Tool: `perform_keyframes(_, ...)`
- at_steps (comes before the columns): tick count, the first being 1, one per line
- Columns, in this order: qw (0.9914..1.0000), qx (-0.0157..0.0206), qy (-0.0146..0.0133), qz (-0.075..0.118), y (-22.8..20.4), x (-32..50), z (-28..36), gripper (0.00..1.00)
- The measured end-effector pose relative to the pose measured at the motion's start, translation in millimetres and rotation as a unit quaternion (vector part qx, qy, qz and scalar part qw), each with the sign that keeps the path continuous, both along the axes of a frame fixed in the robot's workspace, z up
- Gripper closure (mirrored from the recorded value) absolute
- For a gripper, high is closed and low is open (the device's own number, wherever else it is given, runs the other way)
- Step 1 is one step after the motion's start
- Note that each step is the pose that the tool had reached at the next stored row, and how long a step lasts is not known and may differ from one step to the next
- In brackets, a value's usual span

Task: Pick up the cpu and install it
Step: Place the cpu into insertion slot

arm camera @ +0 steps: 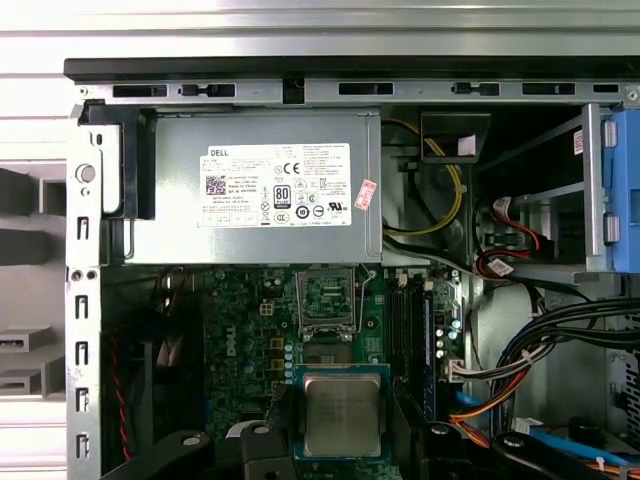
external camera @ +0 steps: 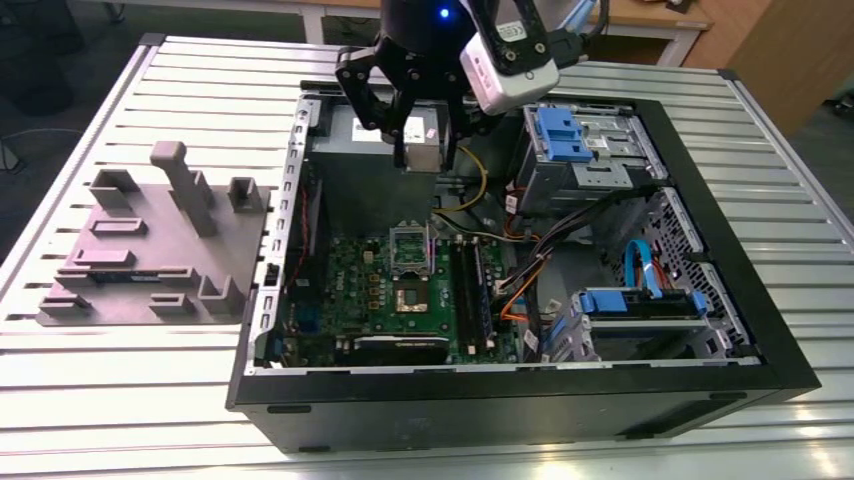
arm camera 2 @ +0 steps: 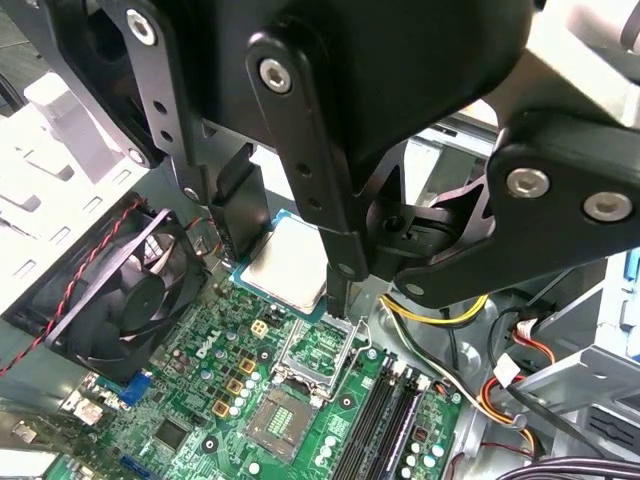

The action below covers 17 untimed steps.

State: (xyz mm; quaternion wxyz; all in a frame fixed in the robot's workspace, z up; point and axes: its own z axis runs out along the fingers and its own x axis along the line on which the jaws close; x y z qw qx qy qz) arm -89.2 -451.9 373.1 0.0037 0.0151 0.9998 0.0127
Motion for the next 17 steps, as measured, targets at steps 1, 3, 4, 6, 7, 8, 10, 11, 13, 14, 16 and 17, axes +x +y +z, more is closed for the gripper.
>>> perform_keyframes(1,1.00000,0.0000,0.0000,0.000,0.0,0.0,-0.1,0.53)
perform_keyframes(3,1.00000,0.0001,0.0000,0.000,0.0,0.0,-0.5,0.53)
perform_keyframes(4,1.00000,0.0002,-0.0001,0.000,-0.1,0.0,-0.9,0.53)
perform_keyframes(6,1.00000,0.0001,0.0000,0.000,-0.4,0.0,-1.8,0.53)
perform_keyframes(7,1.00000,0.0000,0.0000,0.000,-0.5,0.0,-2.3,0.53)
perform_keyframes(8,1.00000,0.0001,-0.0001,0.000,-0.6,0.0,-3.1,0.53)
perform_keyframes(10,1.00000,0.0000,0.0000,0.000,-0.8,0.0,-4.4,0.53)
perform_keyframes(11,1.00000,0.0001,0.0000,0.000,-0.8,0.0,-5.3,0.53)
perform_keyframes(13,1.00000,0.0002,0.0000,0.000,-0.9,0.0,-6.9,0.53)
perform_keyframes(14,1.00000,0.0003,0.0000,0.000,-1.0,0.1,-7.6,0.53)
perform_keyframes(16,1.00000,0.0006,0.0000,0.000,-1.1,0.1,-8.4,0.53)
perform_keyframes(17,1.00000,0.0009,0.0000,0.000,-1.2,0.0,-8.8,0.53)
